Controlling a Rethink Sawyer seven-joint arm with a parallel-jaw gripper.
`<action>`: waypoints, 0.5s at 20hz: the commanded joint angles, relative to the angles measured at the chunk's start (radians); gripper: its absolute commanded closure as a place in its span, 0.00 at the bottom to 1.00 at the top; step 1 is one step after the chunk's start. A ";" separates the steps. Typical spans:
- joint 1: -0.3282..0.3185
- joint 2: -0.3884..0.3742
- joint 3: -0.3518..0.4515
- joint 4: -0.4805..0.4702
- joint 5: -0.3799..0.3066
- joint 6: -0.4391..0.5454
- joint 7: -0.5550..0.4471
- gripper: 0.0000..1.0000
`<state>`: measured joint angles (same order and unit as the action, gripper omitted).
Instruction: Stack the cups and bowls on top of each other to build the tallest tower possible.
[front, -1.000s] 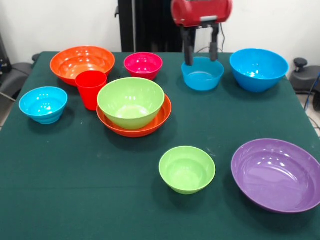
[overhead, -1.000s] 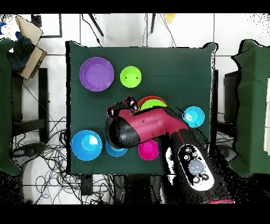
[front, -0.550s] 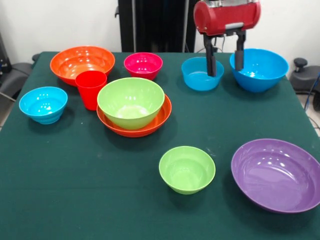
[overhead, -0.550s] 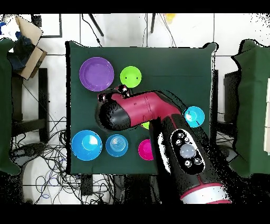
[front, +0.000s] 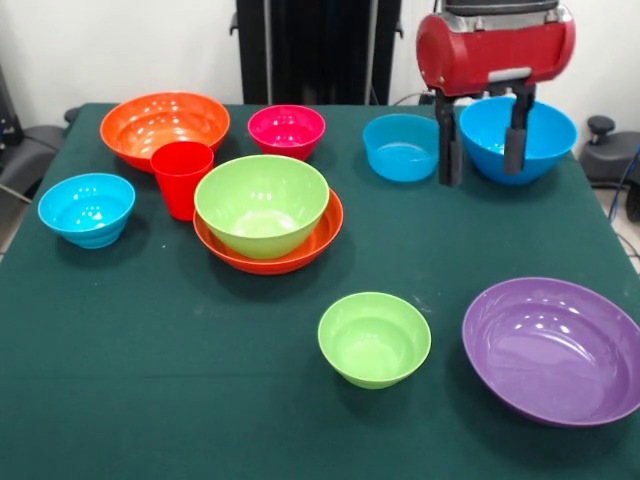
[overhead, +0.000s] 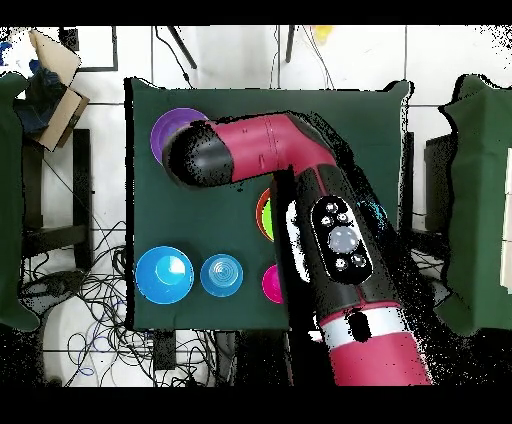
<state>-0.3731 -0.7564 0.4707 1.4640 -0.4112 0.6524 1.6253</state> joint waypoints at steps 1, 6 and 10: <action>0.063 0.096 -0.097 -0.203 -0.032 0.149 0.125 0.00; 0.056 0.165 -0.106 -0.143 -0.002 -0.009 0.164 0.00; 0.059 0.214 -0.120 -0.105 -0.020 -0.134 0.184 0.00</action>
<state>-0.3220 -0.6592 0.4054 1.3499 -0.4107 0.6056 1.6376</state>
